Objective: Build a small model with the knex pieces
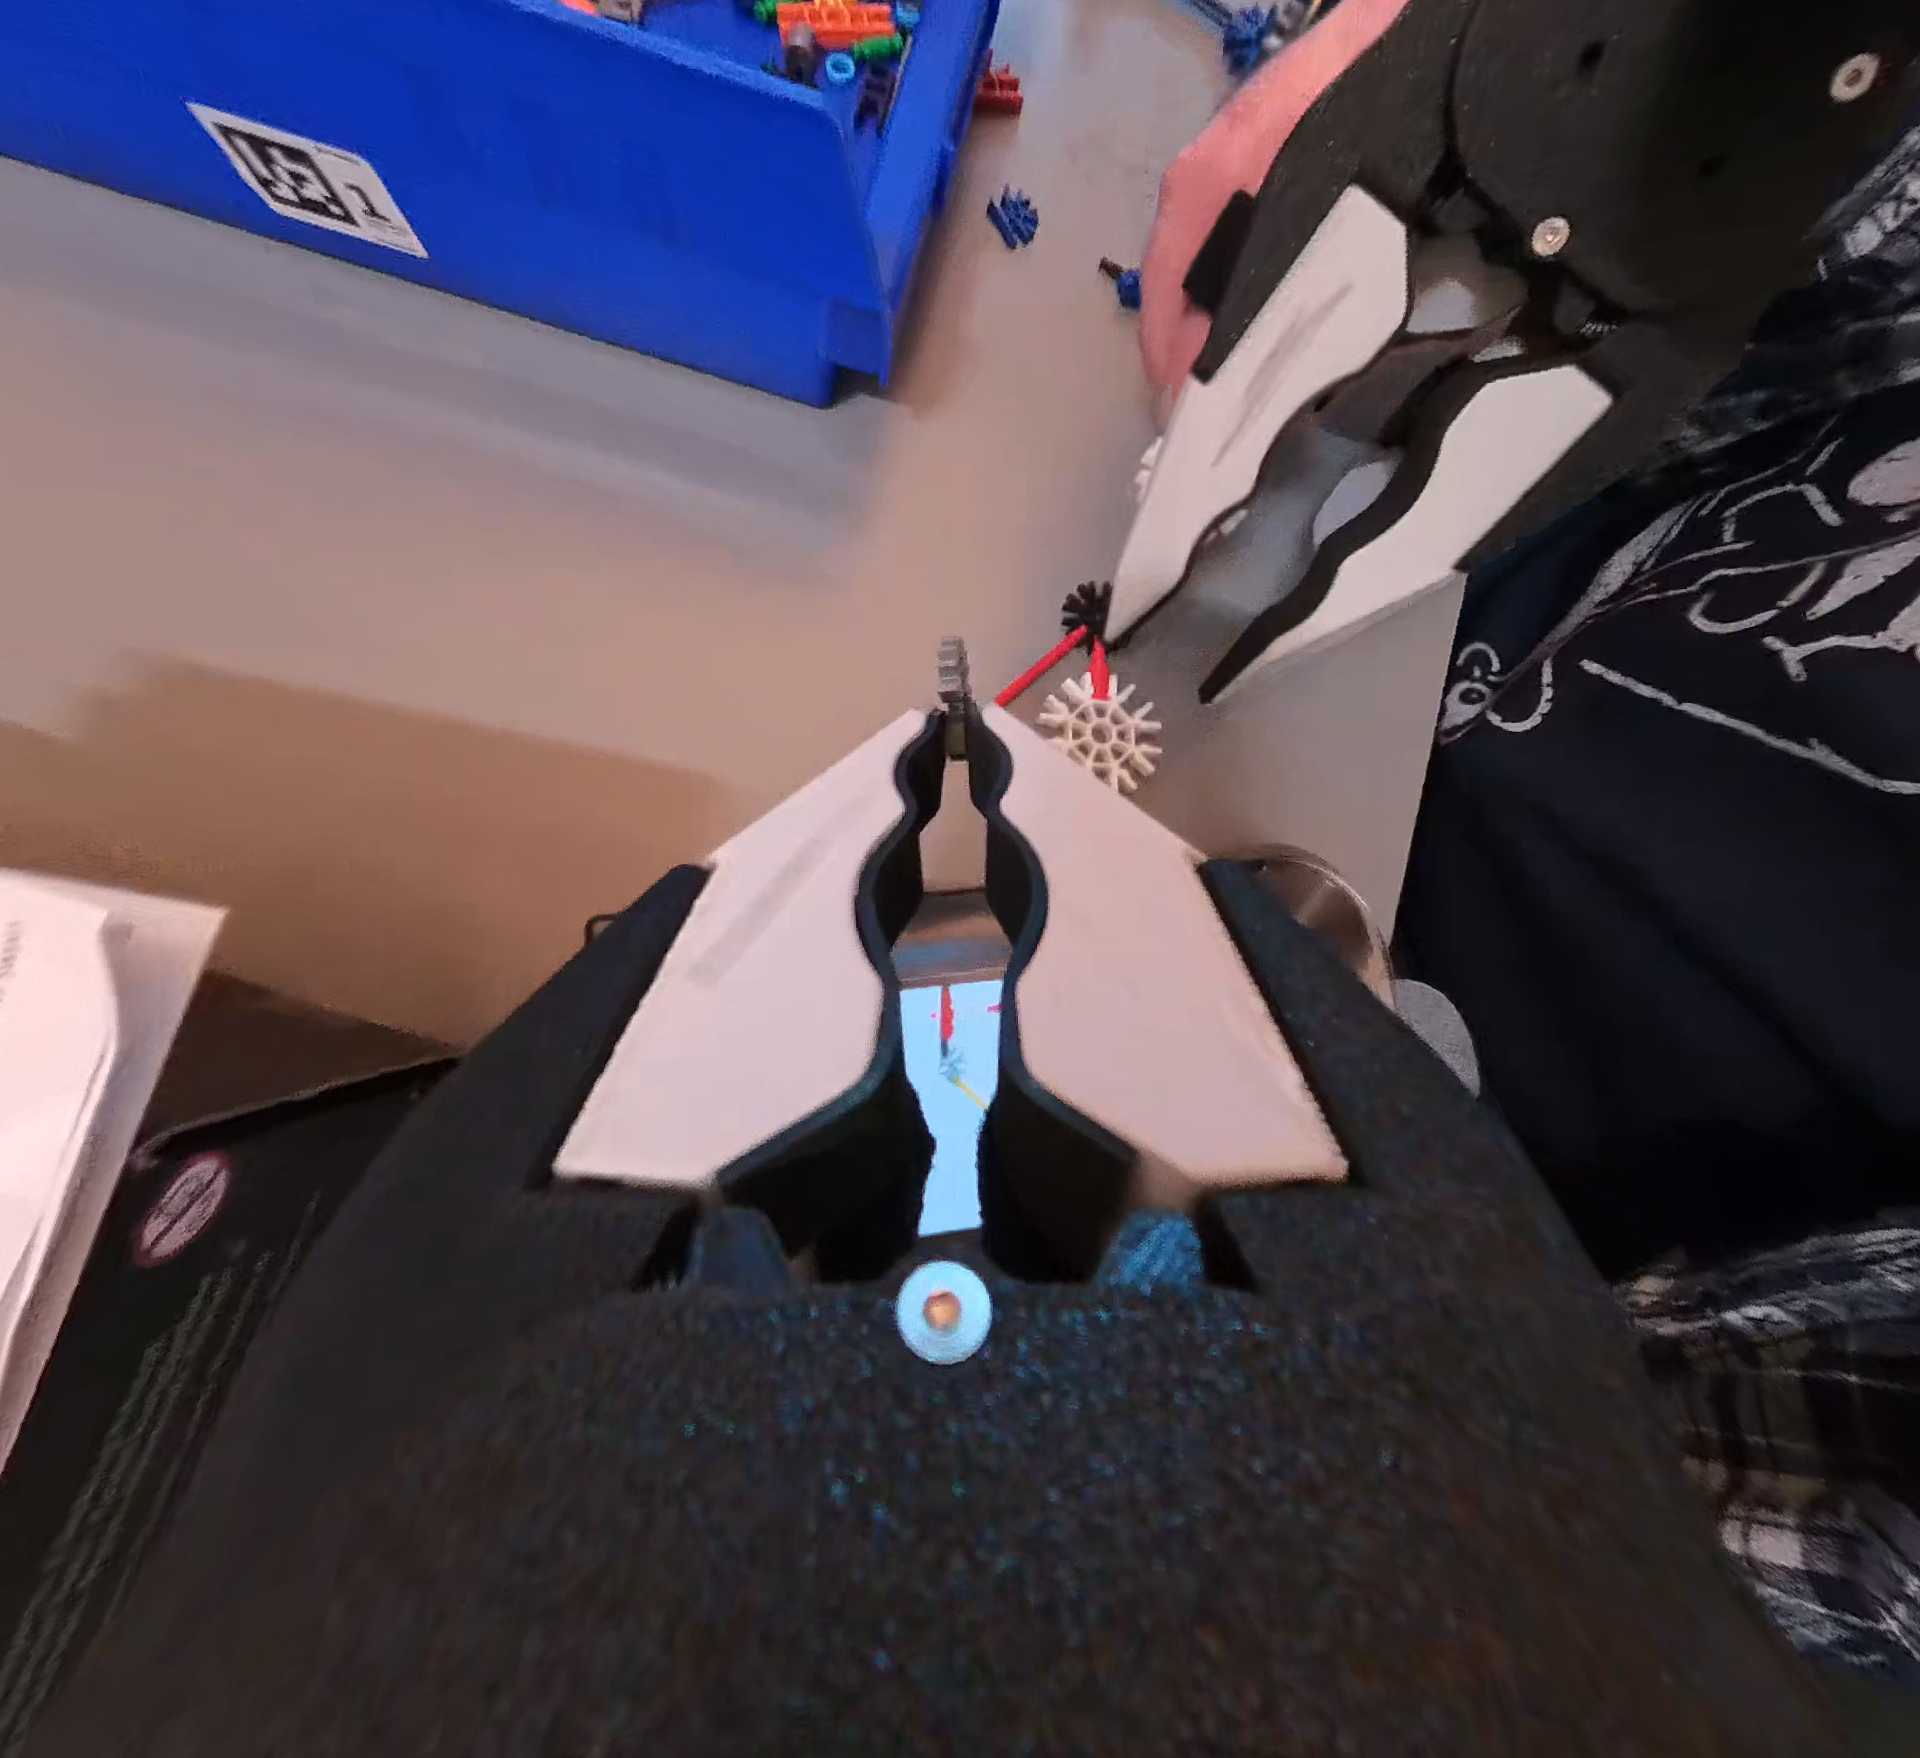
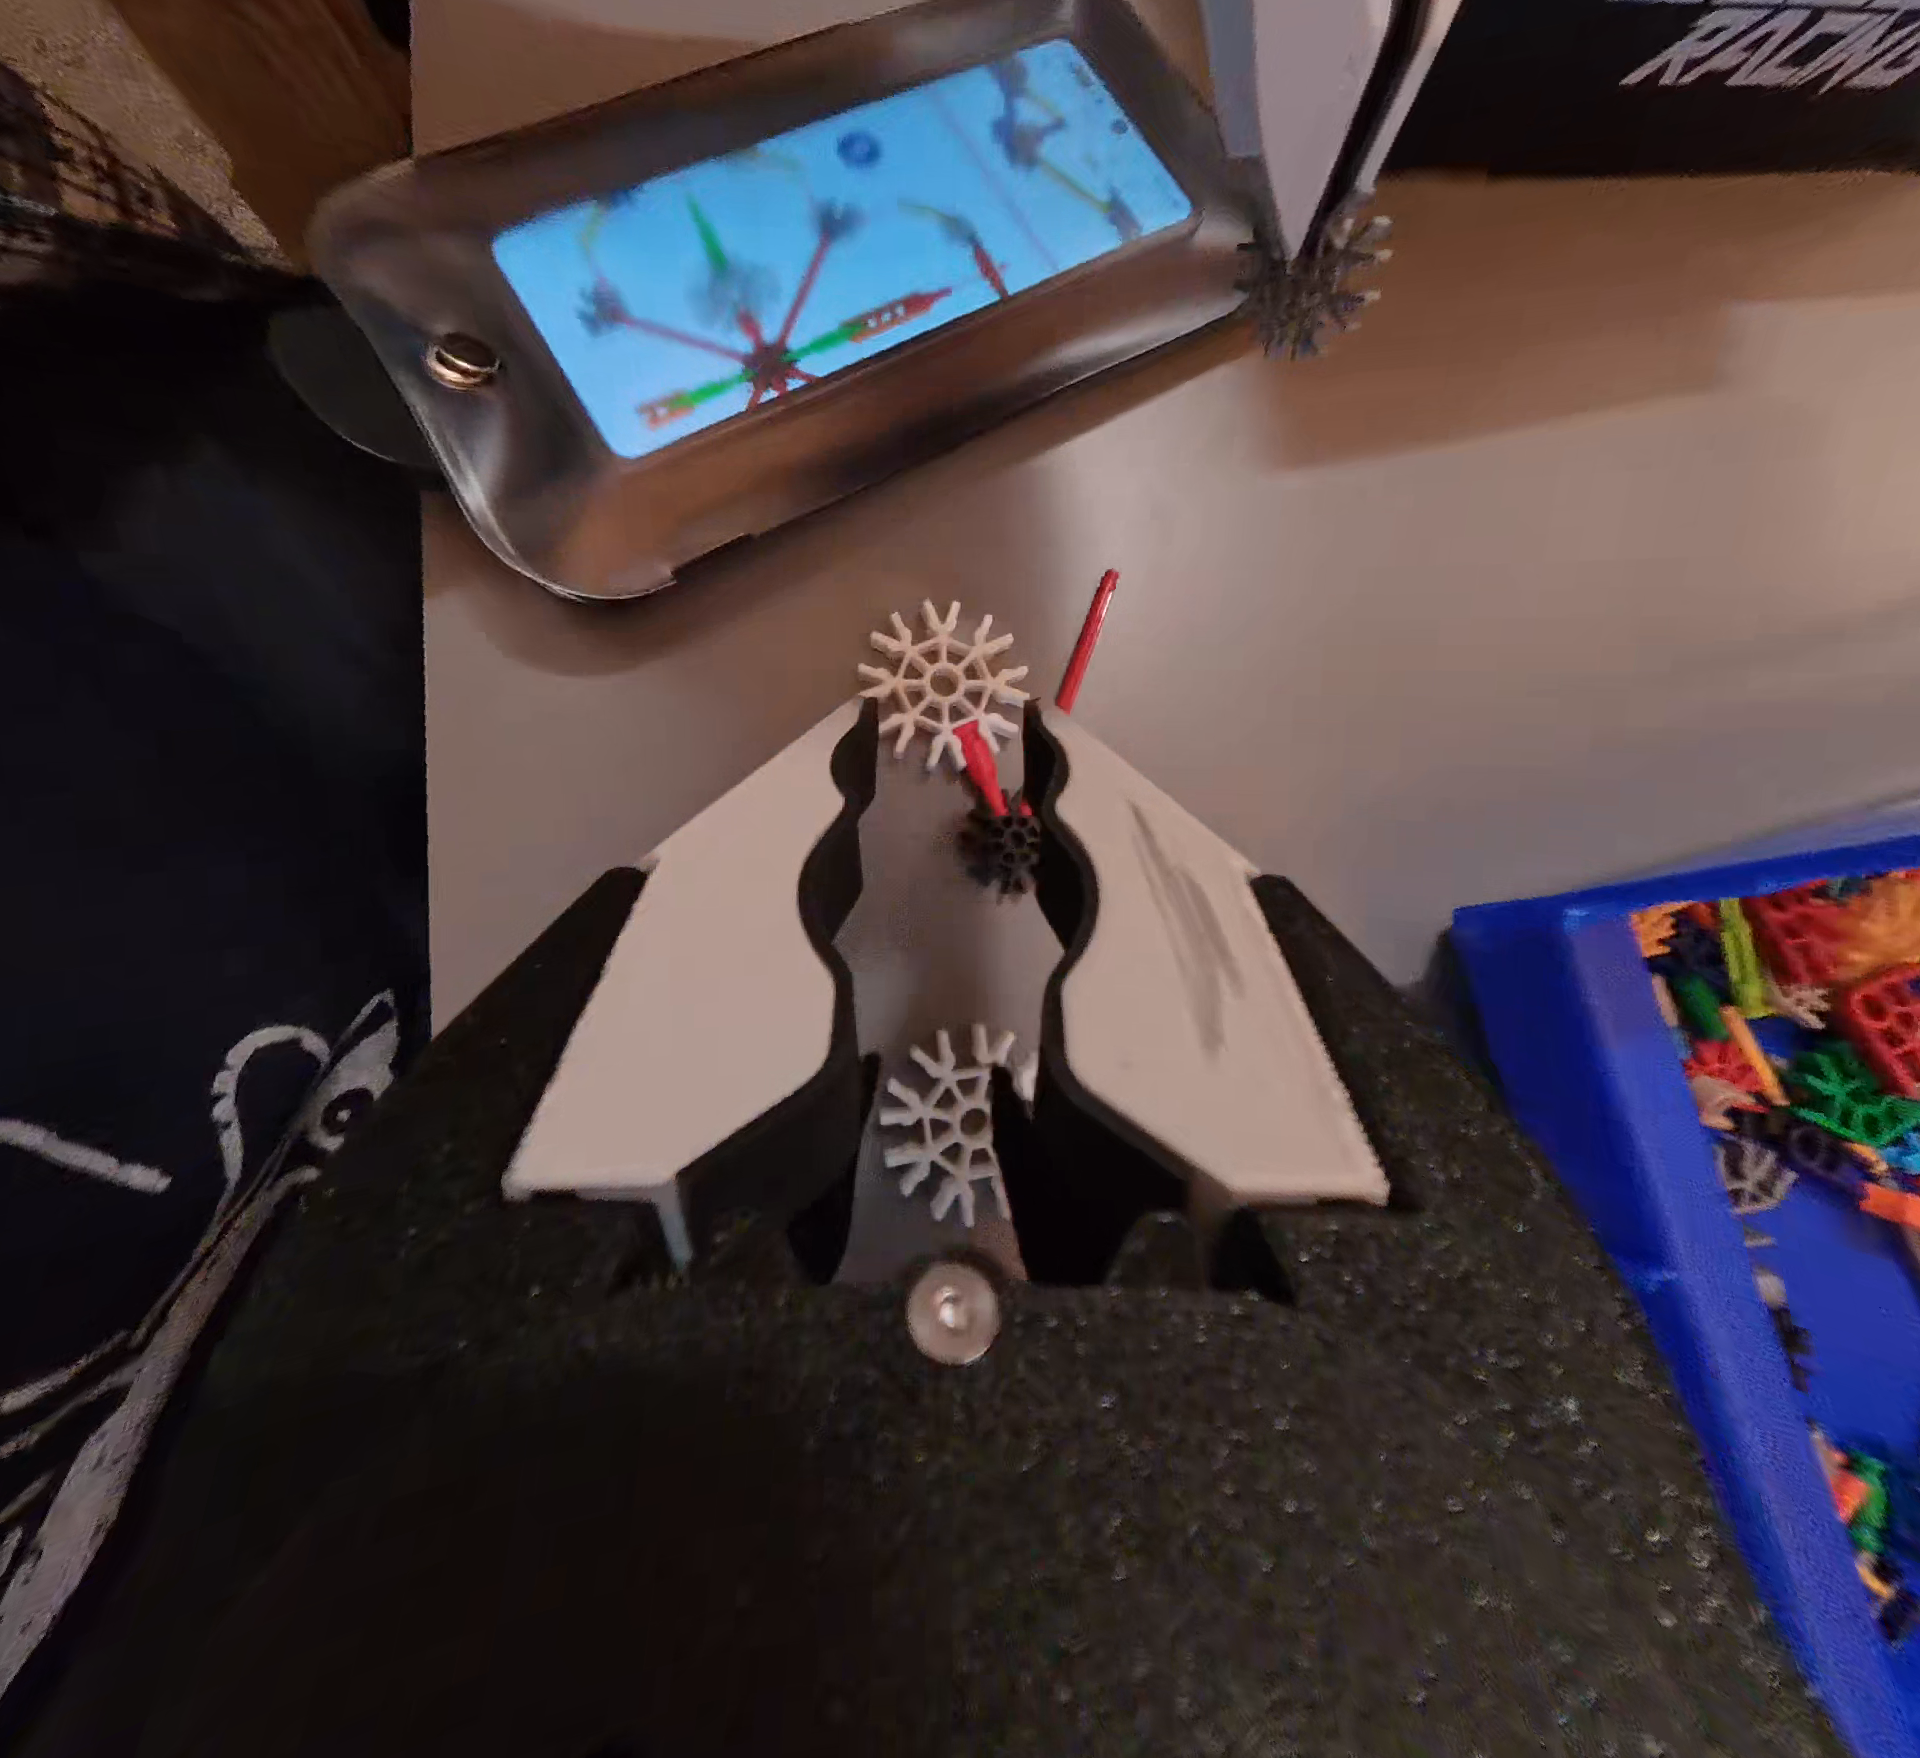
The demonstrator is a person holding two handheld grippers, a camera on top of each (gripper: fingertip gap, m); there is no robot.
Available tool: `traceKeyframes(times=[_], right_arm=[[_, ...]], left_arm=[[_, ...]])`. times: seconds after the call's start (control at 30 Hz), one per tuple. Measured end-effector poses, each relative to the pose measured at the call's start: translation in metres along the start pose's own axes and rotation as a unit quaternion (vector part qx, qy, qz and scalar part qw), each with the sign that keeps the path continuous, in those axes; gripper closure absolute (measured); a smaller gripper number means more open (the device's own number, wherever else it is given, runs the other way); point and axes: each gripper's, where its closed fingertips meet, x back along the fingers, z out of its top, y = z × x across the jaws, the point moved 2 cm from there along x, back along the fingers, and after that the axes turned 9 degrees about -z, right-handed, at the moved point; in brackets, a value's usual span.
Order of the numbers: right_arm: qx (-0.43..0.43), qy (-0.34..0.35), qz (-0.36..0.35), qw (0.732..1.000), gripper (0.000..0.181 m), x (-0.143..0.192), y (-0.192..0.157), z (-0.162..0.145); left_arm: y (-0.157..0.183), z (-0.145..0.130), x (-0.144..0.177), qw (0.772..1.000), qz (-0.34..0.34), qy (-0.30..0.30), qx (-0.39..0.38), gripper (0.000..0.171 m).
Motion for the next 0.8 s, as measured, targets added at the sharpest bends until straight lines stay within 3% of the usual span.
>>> traceKeyframes(times=[0.27,0.5,0.8], right_arm=[[0.009,-0.035,-0.026,0.999,0.164,-0.014,0.002,-0.023],[-0.005,-0.044,-0.026,0.999,0.165,-0.001,0.007,-0.039],[-0.037,-0.015,-0.018,0.999,0.158,0.018,0.013,-0.04]], left_arm=[[-0.004,0.002,-0.017,0.999,-0.011,-0.034,0.007,0.169],[-0.01,0.005,-0.024,0.998,-0.015,-0.059,0.013,0.169],[-0.002,0.01,-0.043,0.992,-0.07,-0.103,0.027,0.169]])
